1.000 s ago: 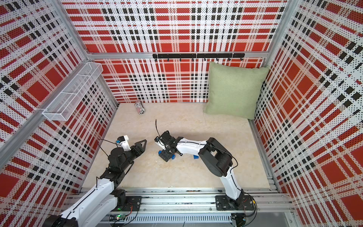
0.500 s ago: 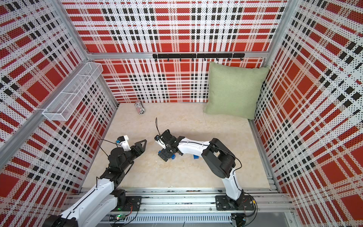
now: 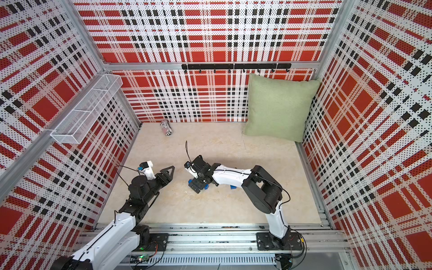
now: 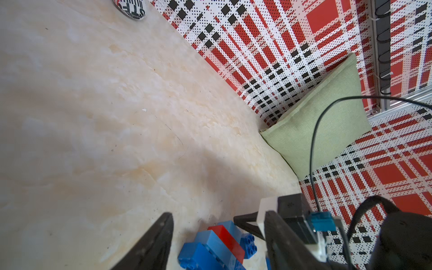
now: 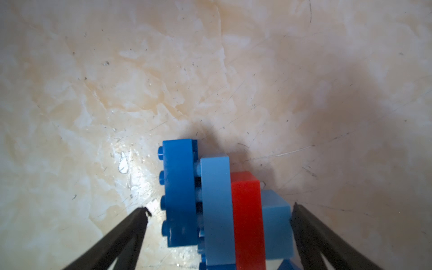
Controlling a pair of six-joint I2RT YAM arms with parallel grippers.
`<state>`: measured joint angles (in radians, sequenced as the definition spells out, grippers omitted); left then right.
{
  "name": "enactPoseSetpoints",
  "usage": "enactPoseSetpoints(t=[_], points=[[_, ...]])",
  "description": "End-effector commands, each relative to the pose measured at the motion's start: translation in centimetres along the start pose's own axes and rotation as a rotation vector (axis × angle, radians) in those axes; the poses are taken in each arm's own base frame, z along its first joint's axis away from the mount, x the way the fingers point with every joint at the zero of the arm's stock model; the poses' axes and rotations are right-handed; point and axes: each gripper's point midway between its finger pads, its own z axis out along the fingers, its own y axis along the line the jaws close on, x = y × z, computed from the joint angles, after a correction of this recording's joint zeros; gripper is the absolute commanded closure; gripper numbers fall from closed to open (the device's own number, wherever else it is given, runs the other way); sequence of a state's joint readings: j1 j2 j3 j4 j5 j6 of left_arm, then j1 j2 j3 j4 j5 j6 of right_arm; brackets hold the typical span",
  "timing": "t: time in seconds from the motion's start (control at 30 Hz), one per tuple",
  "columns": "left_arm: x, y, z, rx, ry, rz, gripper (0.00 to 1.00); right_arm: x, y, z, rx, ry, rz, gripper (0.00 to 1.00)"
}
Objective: Assemble a heart with lego
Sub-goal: Assemble the lego brick with the lego brick.
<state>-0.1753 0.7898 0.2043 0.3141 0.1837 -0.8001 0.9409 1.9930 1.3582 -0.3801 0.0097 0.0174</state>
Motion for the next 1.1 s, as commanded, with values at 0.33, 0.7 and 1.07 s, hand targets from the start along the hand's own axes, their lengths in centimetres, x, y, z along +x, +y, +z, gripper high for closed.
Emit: enactPoseSetpoints(t=[0.33, 0.7, 1.07], points=[[-0.4, -0.3, 0.0, 0.017, -0.012, 0.018, 0.33, 0.9, 0.1, 1.9, 0.026, 0.048, 0.012, 0.0], [-0.3, -0.2, 0.0, 0.016, -0.013, 0.021, 0.33, 1.6, 0.0, 2.6, 0.027, 0.059, 0.02, 0.15], [-0.2, -0.1, 0.0, 0.017, -0.009, 0.016, 0.34, 1.7, 0.5, 2.3, 0.004, 0.047, 0.03, 0.63]])
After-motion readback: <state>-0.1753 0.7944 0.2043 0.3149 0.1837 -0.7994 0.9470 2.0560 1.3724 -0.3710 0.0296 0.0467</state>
